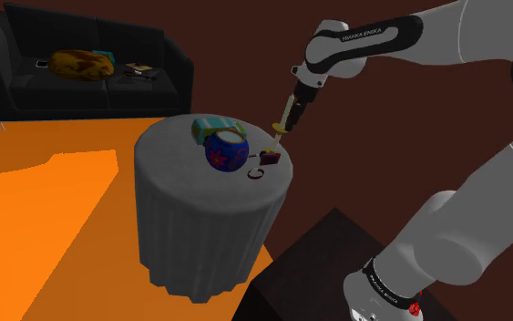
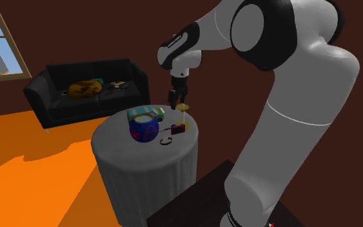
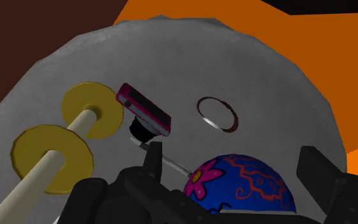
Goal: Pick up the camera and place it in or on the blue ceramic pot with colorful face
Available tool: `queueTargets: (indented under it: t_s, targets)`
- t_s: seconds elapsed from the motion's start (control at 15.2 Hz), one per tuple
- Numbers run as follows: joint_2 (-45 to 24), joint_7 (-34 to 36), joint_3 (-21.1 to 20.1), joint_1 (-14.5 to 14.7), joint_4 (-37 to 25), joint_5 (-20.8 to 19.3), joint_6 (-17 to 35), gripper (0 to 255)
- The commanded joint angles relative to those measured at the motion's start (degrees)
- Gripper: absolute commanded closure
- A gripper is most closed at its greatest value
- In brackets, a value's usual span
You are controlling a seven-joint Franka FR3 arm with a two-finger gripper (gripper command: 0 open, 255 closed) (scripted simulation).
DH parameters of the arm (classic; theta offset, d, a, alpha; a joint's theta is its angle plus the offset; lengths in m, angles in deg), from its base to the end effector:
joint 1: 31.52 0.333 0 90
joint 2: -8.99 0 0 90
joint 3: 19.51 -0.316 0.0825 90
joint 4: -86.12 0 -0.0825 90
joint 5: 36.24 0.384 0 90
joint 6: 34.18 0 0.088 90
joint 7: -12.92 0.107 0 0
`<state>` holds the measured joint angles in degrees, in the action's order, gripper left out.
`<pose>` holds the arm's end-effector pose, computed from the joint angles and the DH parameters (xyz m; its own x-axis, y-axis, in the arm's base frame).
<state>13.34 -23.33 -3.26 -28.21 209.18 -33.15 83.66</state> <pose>0.5084 -0.1156 0.4324 0.9279 0.3721 0.0248 0.3729 -0.9255 -0.0666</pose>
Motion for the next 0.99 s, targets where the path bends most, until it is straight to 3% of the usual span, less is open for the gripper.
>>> queueTargets:
  t_s: [0.0, 0.53, 0.92]
  targets:
    - [-4.6, -3.3, 0.5, -0.1, -2.3, 1.2, 0.8, 0]
    - [-23.4, -14.1, -0.2, -2.1, -13.7, 5.7, 2.4, 0]
    - [-37.0, -19.6, -2.3, -4.4, -24.6, 7.0, 1.5, 0]
